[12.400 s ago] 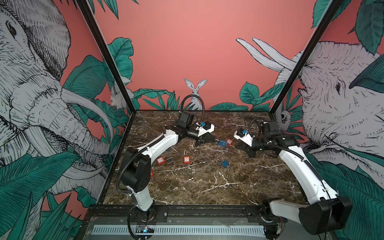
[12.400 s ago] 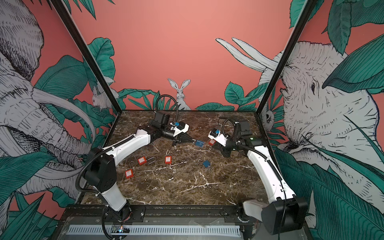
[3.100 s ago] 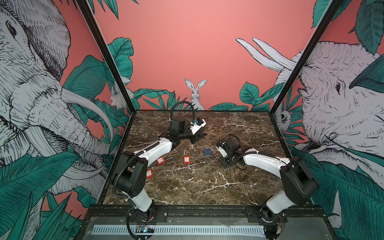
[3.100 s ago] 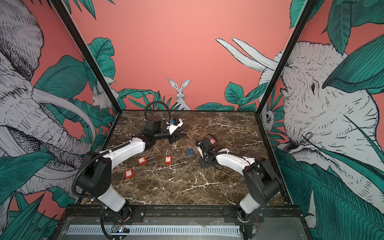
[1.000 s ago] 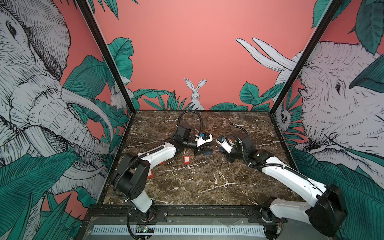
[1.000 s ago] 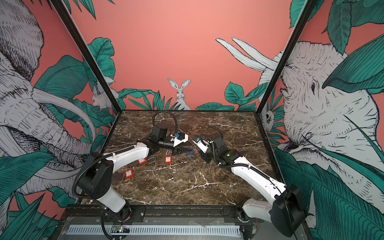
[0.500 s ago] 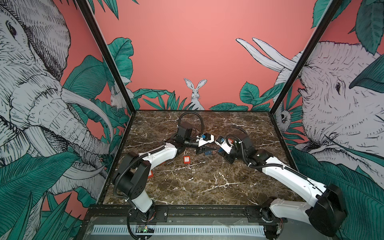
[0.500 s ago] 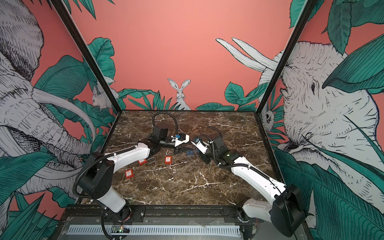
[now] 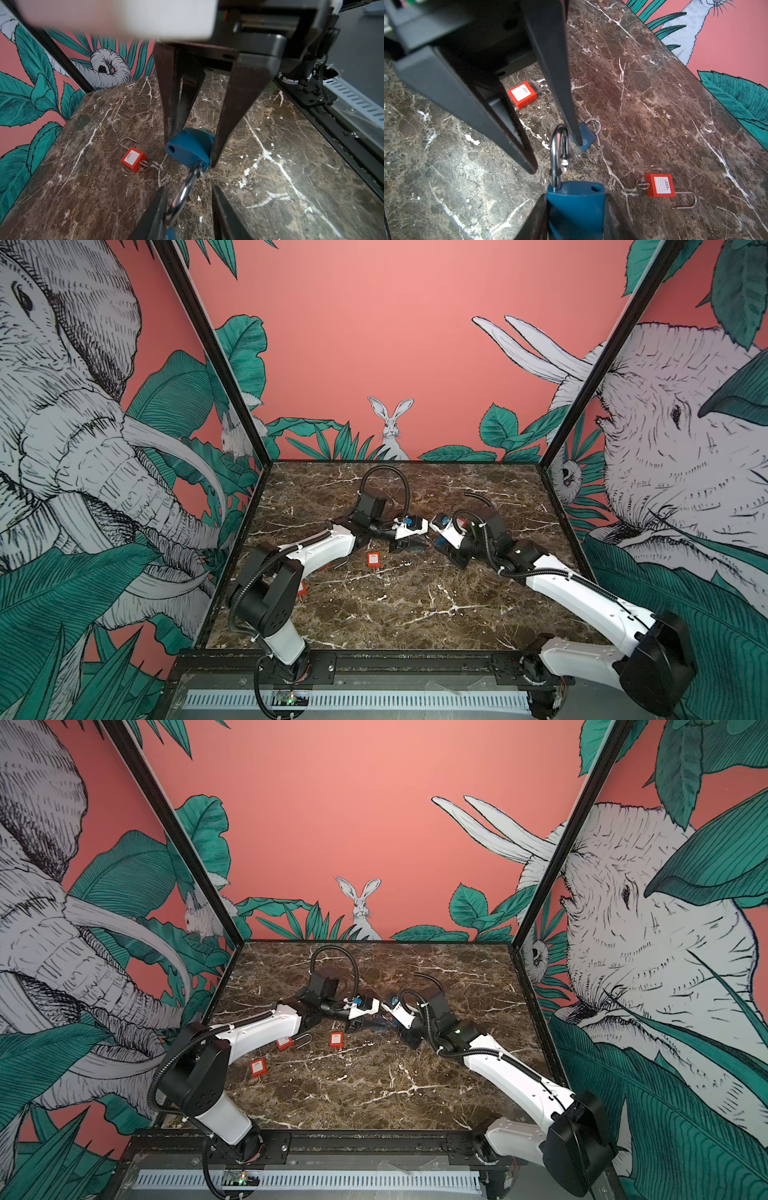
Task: Lock with the key
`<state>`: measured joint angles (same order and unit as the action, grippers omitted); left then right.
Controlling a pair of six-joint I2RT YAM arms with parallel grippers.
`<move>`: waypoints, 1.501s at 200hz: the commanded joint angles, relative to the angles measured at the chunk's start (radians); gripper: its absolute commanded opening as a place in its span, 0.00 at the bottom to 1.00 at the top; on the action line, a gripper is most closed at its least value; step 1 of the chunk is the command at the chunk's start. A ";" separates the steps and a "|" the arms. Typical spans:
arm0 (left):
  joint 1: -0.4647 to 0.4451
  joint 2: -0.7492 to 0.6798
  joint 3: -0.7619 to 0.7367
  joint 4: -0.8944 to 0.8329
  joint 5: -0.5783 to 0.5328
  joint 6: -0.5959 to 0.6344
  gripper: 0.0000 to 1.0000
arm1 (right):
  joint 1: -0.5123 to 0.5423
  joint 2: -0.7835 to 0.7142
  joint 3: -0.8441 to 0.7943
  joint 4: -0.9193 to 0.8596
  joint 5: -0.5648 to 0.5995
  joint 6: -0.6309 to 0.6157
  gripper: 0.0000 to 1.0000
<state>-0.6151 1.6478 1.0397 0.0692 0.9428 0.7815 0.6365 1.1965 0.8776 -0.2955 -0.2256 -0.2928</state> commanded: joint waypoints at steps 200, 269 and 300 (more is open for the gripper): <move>0.048 0.012 -0.010 0.297 0.184 -0.343 0.00 | -0.060 -0.112 0.020 -0.085 -0.145 -0.132 0.71; 0.043 0.017 -0.016 0.437 0.236 -0.469 0.00 | -0.193 -0.099 0.059 -0.231 -0.272 -0.167 0.58; 0.032 0.013 -0.022 0.468 0.249 -0.495 0.00 | -0.199 -0.058 0.075 -0.196 -0.313 -0.166 0.55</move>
<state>-0.5720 1.6752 1.0328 0.4538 1.1400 0.3367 0.4438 1.1152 0.9138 -0.4942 -0.4644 -0.4416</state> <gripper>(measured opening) 0.089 0.559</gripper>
